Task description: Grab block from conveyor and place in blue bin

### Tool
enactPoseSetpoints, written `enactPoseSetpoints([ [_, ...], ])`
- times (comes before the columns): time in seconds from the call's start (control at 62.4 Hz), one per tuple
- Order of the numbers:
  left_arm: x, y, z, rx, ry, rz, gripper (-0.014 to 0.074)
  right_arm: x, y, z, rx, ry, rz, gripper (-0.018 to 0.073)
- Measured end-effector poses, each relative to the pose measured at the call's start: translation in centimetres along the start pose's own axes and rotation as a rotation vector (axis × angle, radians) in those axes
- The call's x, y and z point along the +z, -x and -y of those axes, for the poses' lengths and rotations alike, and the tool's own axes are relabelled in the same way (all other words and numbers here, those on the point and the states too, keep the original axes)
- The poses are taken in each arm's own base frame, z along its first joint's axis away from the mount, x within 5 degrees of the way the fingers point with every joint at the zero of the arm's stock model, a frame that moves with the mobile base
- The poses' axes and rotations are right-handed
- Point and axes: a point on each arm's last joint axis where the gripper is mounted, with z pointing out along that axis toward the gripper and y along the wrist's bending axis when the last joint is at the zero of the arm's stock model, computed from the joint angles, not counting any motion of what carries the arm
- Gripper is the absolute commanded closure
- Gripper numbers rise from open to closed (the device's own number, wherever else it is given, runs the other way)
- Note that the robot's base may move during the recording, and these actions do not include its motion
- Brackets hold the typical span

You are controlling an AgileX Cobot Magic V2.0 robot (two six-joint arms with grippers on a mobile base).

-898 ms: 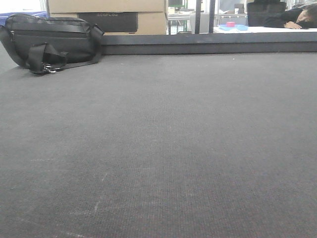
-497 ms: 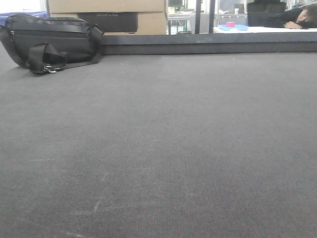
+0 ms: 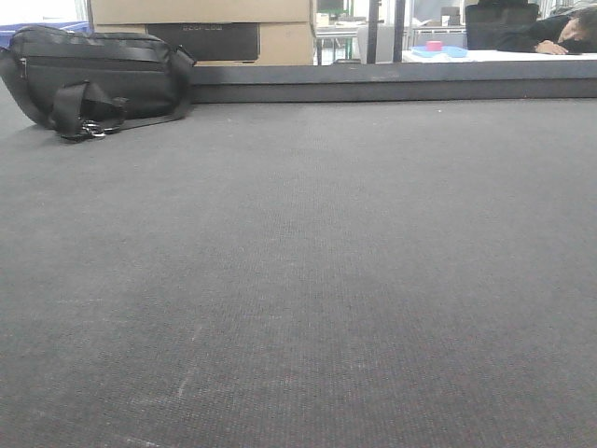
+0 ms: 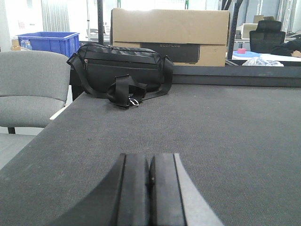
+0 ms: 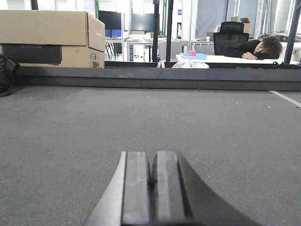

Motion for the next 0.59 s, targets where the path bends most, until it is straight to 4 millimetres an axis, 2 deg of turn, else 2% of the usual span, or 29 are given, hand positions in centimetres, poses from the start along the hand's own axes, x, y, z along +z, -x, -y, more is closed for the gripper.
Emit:
enactPoseSetpoints([
  [0.192, 0.0, 0.8, 0.0, 0.0, 0.002, 0.084, 0.0708, 0.0, 0.3, 0.0, 0.0, -0.001, 0.031, 0.0721],
  [0.353, -0.1, 1.6, 0.0, 0.0, 0.003, 0.141, 0.0708, -0.2, 1.7, 0.1, 0.014, -0.004, 0.189, 0.0721],
  [0.401, -0.3, 2.6, 0.0, 0.0, 0.003, 0.145, 0.0708, -0.2, 2.2, 0.1, 0.049, -0.007, 0.219, 0.0721],
  [0.449, -0.7, 4.5, -0.1, 0.0, 0.003, 0.167, 0.0708, -0.4, 3.2, 0.1, 0.093, -0.008, 0.247, 0.0721],
  [0.593, -2.1, 10.4, -0.1, 0.021, 0.006, 0.221, 0.0708, -1.3, 7.5, 0.1, 0.191, 0.006, 0.353, 0.0721],
])
